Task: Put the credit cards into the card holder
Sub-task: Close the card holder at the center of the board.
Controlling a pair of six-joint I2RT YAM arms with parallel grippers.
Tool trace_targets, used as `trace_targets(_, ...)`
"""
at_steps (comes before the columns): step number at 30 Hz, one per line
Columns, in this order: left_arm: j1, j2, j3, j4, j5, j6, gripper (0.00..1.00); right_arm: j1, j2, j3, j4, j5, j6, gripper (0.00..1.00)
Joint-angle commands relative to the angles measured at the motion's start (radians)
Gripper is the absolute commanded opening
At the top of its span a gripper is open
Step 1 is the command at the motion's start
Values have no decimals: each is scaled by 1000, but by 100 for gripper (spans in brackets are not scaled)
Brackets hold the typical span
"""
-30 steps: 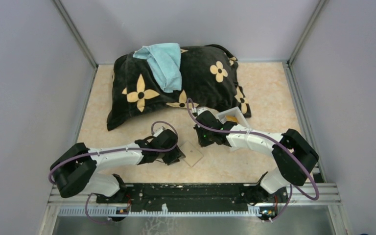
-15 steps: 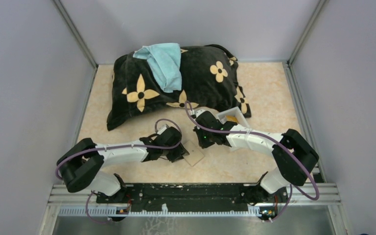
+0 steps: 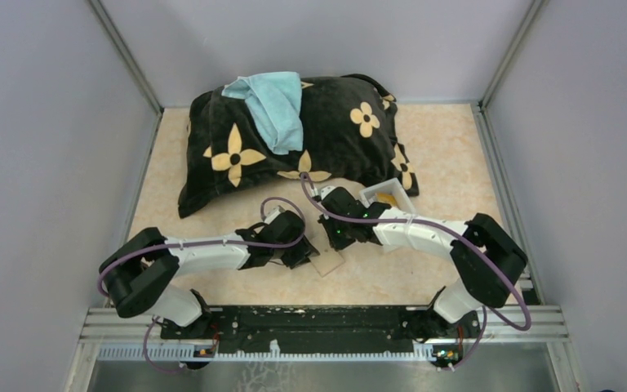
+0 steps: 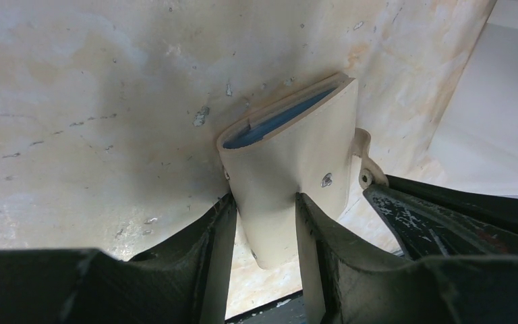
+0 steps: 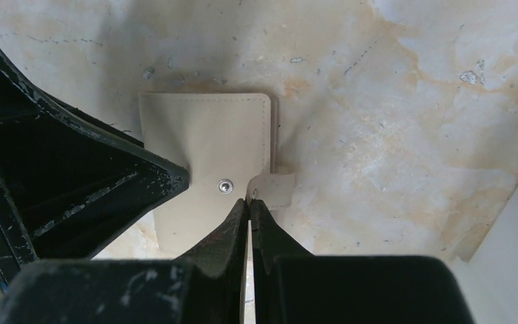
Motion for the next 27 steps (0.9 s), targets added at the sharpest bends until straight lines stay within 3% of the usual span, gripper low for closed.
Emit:
trace_targets(1,-2,43,-25,-72,-36,15,45,26,17,56,-2,21,-22,4)
trace_targets(12,4,38,-33,-63,-29,21,45,69,71,82,-34,126,-19,4)
trace_targets(27,10,40,-56,-39,-20,24,44,114,130,125,-59,143,-11,4)
